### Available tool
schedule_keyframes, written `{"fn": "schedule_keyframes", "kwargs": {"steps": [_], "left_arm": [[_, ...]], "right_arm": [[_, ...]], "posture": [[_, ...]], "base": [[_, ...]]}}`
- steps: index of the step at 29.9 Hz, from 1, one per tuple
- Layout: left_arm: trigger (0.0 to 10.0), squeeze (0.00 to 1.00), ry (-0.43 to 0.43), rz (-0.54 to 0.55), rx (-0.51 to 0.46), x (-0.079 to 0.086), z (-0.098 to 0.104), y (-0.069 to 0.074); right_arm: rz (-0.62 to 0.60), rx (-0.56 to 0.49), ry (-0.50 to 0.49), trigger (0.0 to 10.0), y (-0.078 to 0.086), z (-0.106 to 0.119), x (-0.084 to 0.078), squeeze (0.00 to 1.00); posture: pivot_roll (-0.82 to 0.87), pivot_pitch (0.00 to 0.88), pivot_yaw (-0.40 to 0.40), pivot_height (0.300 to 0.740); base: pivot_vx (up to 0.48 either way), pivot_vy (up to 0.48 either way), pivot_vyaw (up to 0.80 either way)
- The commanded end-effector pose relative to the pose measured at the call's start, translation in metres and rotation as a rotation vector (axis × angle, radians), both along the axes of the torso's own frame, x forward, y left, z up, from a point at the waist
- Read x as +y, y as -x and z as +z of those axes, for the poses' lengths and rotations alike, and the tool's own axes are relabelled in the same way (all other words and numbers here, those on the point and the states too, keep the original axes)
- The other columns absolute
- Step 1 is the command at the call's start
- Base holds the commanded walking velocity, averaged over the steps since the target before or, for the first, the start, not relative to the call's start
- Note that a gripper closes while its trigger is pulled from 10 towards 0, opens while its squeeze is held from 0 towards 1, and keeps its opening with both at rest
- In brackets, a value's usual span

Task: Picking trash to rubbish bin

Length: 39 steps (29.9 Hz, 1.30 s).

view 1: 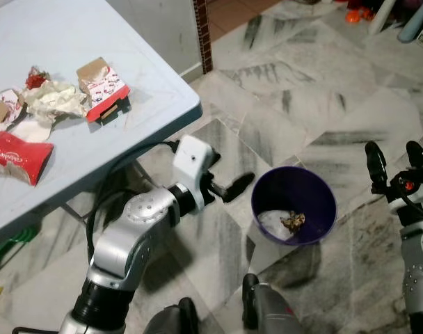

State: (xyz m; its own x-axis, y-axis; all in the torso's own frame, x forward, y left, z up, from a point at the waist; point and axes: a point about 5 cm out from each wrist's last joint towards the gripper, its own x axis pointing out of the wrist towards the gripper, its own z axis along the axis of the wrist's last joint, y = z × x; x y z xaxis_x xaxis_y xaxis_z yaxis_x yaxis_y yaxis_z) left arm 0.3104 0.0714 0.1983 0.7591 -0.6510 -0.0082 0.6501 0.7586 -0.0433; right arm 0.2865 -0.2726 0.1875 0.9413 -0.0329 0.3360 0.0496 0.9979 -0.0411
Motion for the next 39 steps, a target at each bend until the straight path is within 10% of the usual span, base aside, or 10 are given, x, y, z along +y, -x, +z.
{"fn": "schedule_keyframes", "kwargs": {"steps": [1, 16, 39], "left_arm": [[10.0, 0.00, -0.001, 0.081, -0.002, 0.009, -0.005, -0.007], [10.0, 0.00, 0.043, 0.420, -0.063, 0.061, -0.008, -0.038], [10.0, 0.00, 0.078, 0.431, -0.056, 0.059, -0.016, -0.038]], "right_arm": [[-0.004, 0.018, -0.003, 10.0, 0.004, 0.000, 0.006, 0.00], [-0.047, 0.075, -0.068, 10.0, 0.002, -0.005, 0.028, 0.00], [-0.048, 0.125, -0.039, 10.0, -0.004, -0.010, 0.032, 0.00]], "posture": [[-0.10, 0.200, 0.051, 0.740], [-0.08, 0.071, 0.010, 0.740], [-0.07, 0.055, -0.009, 0.740]], "base": [[0.000, 0.000, 0.00], [0.000, 0.000, 0.00], [0.000, 0.000, 0.00]]}}
